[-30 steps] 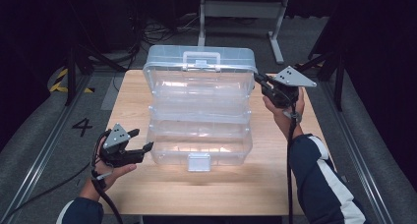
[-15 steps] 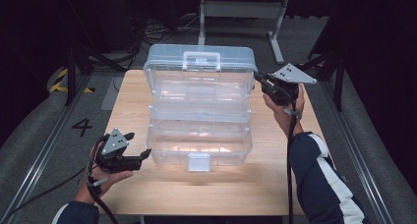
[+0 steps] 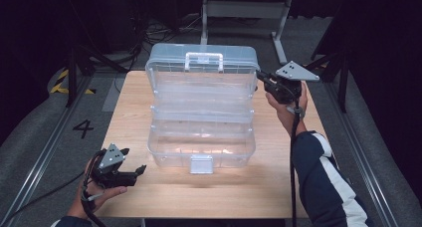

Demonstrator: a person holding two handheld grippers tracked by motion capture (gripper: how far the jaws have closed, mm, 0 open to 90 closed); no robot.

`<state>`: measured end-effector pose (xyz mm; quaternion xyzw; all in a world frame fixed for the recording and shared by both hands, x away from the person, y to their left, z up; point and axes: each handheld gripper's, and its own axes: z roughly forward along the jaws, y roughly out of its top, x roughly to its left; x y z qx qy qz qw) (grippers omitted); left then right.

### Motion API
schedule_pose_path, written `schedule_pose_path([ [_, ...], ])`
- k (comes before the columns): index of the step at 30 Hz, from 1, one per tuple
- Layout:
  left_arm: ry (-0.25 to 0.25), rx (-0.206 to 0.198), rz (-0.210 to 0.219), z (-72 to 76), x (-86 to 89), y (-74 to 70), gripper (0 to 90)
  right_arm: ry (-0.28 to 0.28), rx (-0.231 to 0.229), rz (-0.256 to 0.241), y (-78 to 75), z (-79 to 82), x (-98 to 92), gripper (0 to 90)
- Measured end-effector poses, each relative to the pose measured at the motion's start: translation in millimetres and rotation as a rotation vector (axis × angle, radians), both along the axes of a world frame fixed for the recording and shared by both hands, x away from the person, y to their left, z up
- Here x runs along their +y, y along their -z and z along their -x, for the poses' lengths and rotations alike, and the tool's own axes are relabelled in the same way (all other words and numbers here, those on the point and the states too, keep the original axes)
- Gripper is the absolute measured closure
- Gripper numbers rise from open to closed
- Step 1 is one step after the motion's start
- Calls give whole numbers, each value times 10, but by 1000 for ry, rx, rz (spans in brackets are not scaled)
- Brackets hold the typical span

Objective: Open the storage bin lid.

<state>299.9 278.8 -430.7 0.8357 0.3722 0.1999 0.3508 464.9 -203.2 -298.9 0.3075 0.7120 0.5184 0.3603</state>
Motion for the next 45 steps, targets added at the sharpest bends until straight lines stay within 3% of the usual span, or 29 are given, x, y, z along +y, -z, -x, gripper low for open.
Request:
schedule_pose_path([
  [9,-2,74,-59,25,16,242,187,-2,11,-17,-4,-54,-9,839],
  [15,21,96,-81,32,-6,316,187,-6,19,-28,-2,-78,-14,839],
  [22,24,109,-58,15,-14,367,184,-6,24,-32,-6,-112,-14,839],
  [25,25,137,-82,-6,-38,418,173,-7,30,-35,-11,-144,-18,839],
  [29,24,135,-78,-14,-34,422,167,-7,41,-43,-15,-168,-17,839],
  [35,18,142,-27,-26,-4,462,156,-2,54,-58,-19,-225,-14,839],
  [45,23,137,-6,-31,22,486,145,1,98,-72,-45,-354,-14,838],
])
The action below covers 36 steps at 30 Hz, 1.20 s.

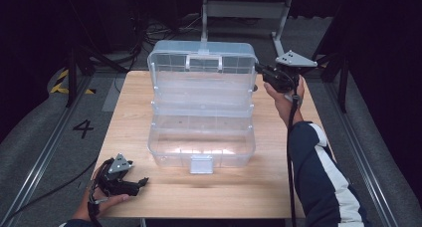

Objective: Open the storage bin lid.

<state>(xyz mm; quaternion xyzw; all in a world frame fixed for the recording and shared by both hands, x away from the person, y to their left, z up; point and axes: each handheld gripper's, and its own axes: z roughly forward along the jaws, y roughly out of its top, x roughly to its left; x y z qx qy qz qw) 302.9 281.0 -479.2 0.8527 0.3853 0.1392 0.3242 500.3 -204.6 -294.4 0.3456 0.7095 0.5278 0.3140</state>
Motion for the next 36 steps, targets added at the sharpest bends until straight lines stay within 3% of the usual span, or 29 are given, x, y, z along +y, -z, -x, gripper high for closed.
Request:
schedule_pose_path([
  [12,-3,-24,6,-23,11,24,113,15,36,3,-15,-138,16,838],
  [36,-4,-13,8,-75,4,27,83,56,124,-2,46,-531,64,828],
])
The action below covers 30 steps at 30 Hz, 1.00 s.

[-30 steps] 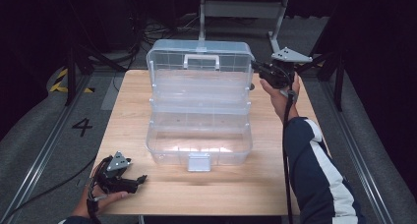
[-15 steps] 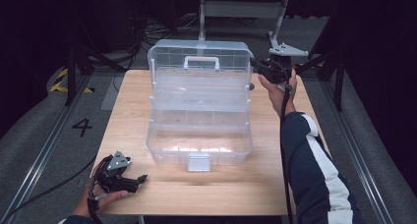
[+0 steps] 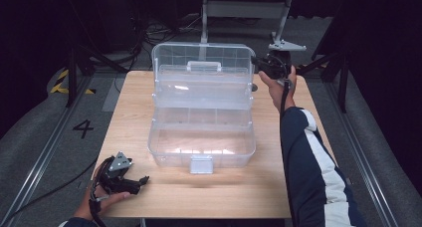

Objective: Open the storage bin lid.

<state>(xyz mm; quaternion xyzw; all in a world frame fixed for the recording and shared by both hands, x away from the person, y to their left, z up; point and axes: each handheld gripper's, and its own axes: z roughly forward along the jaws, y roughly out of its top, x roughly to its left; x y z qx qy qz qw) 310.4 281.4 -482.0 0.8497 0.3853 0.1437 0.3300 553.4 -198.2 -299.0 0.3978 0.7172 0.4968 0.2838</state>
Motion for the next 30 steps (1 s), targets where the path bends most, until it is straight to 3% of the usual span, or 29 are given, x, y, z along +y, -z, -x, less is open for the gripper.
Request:
schedule_pose_path([
  [7,6,3,-13,-11,8,-10,84,4,20,5,44,-131,15,823],
  [16,-8,16,6,-10,-2,-3,84,9,50,3,105,-271,30,819],
  [19,0,-1,-8,-20,7,-7,84,9,58,-5,123,-299,22,818],
  [30,-3,4,1,-25,4,-4,84,17,86,-13,210,-410,20,813],
])
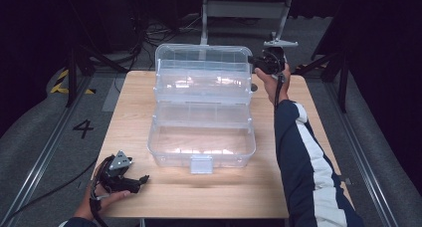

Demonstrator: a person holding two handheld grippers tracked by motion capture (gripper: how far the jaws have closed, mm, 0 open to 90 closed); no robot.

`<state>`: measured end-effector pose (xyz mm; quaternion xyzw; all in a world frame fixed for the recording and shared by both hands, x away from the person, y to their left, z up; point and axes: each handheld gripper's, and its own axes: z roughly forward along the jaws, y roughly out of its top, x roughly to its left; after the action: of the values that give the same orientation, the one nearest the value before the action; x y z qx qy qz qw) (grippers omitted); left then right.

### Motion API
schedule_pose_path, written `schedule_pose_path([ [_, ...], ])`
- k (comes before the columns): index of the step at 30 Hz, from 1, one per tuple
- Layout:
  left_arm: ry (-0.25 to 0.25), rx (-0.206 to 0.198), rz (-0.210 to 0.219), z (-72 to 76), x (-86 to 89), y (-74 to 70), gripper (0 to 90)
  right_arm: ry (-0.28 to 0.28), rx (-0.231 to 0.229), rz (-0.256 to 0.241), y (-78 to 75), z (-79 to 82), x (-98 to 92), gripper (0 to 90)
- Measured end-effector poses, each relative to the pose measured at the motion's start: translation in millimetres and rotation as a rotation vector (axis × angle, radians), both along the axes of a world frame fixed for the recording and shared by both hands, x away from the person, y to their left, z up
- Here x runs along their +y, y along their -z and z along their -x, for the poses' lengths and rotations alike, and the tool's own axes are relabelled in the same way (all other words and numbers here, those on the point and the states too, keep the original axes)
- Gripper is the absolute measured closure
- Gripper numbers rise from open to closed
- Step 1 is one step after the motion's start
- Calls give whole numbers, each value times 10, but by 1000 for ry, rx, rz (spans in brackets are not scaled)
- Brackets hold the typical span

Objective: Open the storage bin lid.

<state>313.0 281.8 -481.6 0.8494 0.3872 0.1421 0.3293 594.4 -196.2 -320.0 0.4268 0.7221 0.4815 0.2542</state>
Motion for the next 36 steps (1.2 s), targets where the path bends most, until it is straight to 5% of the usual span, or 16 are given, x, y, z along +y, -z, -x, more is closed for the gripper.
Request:
schedule_pose_path([
  [19,10,-7,-18,0,15,-9,88,10,51,4,99,-161,20,806],
  [36,5,-4,-10,-1,8,-5,84,36,120,58,240,-363,98,800],
])
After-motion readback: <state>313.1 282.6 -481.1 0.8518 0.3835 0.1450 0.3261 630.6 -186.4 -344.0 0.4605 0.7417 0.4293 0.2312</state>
